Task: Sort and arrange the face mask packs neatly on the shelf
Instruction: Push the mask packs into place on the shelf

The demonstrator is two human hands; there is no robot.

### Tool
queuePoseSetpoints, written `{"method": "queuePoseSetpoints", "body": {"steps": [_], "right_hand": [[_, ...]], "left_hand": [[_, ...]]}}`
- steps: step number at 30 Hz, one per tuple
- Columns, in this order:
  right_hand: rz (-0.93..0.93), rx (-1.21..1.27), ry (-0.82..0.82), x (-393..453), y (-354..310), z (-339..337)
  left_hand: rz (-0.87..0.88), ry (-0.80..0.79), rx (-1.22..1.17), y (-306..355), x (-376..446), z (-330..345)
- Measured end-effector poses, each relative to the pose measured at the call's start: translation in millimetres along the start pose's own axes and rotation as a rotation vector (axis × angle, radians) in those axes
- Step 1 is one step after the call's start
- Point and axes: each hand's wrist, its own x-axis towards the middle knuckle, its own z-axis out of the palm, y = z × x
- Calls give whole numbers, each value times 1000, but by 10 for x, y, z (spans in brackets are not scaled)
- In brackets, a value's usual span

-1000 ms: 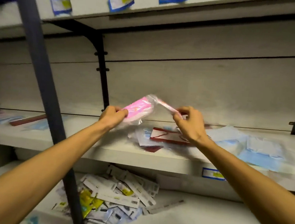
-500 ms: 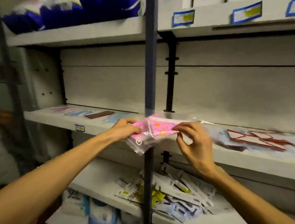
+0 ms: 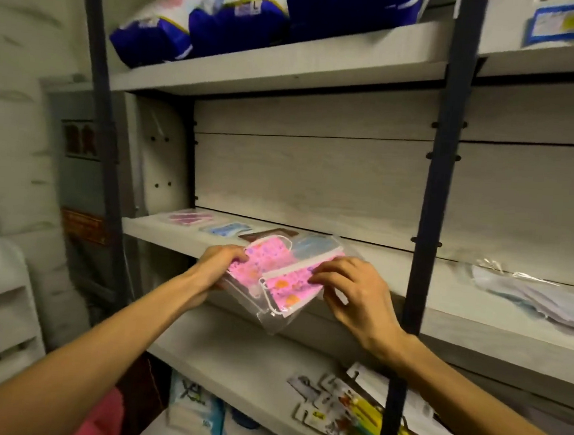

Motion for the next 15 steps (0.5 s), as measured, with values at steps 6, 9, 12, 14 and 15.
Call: {"method": "queuePoseSetpoints", "body": {"steps": [6, 9, 12, 14, 15], "right_hand": [[-58, 66, 31, 704, 311, 931], [-105, 89, 21, 1081, 494, 1366], [-132, 121, -49, 1431, 654, 1769], [-118, 127, -106, 1624, 746, 1989], [-113, 118, -136, 1711, 783, 2095]], "left_hand": [[-18, 24, -13, -37, 761, -601], [-50, 7, 29, 3, 1253, -903], [-61, -2, 72, -7, 1748, -1156], [-72, 16, 121, -47, 2014, -1294], [-73, 23, 149, -73, 2131, -1367]]}}
